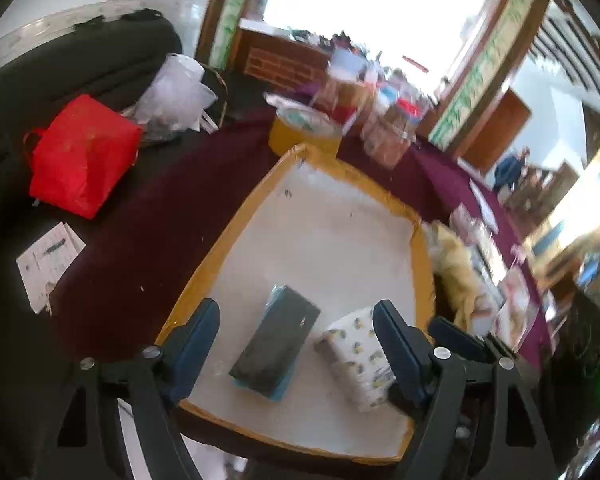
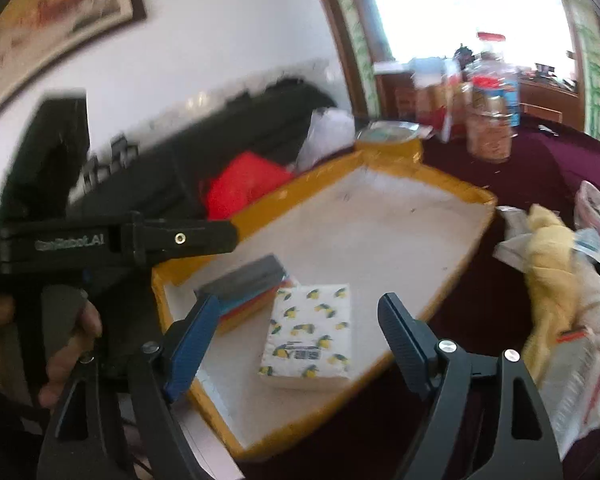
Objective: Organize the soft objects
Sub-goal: 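Lower both held packs into the tray and open both tools, then grasp the red-label wet wipes packet with the right tool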
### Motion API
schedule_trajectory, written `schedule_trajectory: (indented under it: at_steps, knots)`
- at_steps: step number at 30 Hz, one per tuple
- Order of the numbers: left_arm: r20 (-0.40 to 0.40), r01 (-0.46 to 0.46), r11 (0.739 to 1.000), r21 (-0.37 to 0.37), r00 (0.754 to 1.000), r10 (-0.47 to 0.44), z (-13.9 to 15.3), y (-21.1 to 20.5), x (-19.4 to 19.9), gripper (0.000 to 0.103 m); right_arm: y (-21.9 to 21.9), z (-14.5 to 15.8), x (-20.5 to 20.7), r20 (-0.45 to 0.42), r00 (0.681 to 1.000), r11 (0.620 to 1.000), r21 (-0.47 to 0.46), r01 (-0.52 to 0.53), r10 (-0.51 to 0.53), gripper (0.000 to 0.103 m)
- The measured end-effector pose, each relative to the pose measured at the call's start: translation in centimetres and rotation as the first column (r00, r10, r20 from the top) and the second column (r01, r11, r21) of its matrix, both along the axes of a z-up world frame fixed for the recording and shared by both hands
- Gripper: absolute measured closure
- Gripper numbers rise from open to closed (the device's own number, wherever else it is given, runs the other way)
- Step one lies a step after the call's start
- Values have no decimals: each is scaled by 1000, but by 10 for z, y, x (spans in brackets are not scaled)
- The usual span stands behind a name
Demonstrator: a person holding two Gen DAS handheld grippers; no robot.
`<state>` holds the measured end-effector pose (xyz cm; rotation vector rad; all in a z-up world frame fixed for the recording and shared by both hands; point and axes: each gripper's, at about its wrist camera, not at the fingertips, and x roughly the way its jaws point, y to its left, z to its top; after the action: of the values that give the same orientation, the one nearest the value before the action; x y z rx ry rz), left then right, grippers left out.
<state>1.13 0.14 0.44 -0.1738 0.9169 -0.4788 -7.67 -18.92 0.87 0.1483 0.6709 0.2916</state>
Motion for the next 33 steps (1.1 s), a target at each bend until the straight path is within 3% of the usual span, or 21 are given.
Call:
schedule_trajectory:
  at_steps: [5,10,13,19,26,30,32,33]
  knots:
    - [53,-16,996,-85,998,21,18,-8,-19,20,-47,28,-37,100,993,990,136,47,-61,22]
    - [122,89,990,-106,990,-76,37,-46,-42,16,-107,45,-74,134,974,961,234,149,-183,22]
    - [145,173,982,-72,976,-161,40,-78,-55,16,-147,50,-89,134,942,938,204,278,-309,22]
    - [119,300,952,-69,949,-290,37,-128,-72,16,-223,41,-97,30,838,829,177,531,-544,22]
    - [99,346,938,-23,934,-342,32,-156,-87,16,-261,22,-70,-55,793,786,107,609,-607,22]
    - [81,337,941,-15,939,-335,29,-159,-88,16,-274,7,-51,-76,766,764,61,643,-639,22]
    - [76,336,942,7,939,-336,27,-162,-87,16,-279,-1,-48,-91,757,754,68,653,-647,26]
    - [79,337,942,17,938,-337,26,-165,-87,16,-280,-4,-48,-89,750,748,62,660,-655,33]
